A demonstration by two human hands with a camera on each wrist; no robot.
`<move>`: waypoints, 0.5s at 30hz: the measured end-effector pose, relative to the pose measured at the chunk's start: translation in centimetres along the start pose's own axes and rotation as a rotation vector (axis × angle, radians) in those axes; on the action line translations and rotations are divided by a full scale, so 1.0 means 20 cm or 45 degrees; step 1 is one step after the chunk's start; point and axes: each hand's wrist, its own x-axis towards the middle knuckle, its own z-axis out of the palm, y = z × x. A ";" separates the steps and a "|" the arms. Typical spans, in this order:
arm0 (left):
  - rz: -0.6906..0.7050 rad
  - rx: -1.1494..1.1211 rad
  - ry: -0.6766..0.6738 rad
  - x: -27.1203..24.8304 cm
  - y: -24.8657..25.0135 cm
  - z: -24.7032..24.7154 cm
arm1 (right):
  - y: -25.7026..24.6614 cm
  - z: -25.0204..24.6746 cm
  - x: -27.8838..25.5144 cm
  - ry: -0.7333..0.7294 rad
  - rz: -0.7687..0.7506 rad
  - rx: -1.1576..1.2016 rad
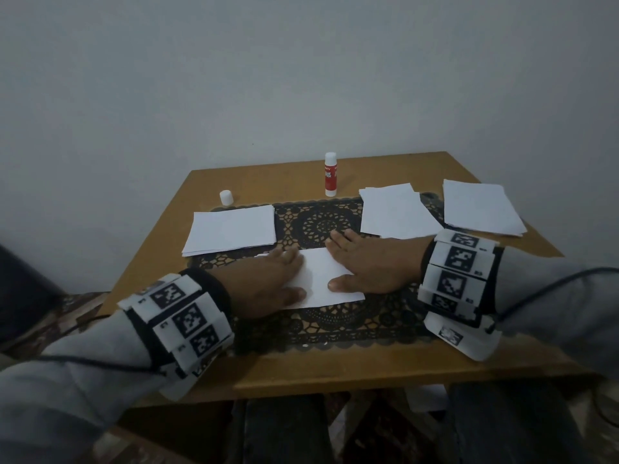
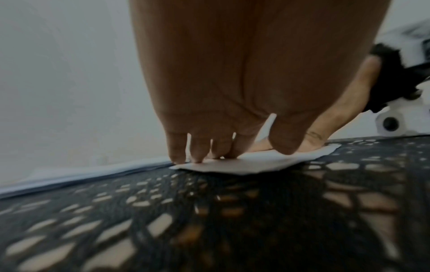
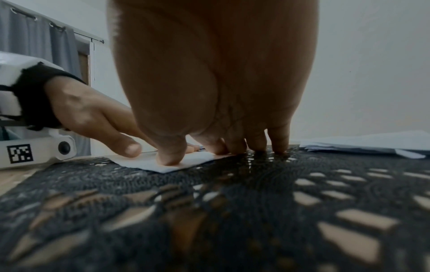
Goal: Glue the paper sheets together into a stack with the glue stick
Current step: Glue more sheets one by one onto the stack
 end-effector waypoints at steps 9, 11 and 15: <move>-0.090 -0.071 -0.107 -0.07 0.03 -0.02 | 0.00 0.00 -0.01 0.009 0.000 0.030; -0.173 -0.012 -0.118 -0.08 0.00 -0.02 | -0.01 0.00 -0.01 0.026 0.007 0.039; -0.066 -0.028 -0.179 -0.14 0.05 0.01 | -0.02 0.00 -0.01 0.061 0.017 0.031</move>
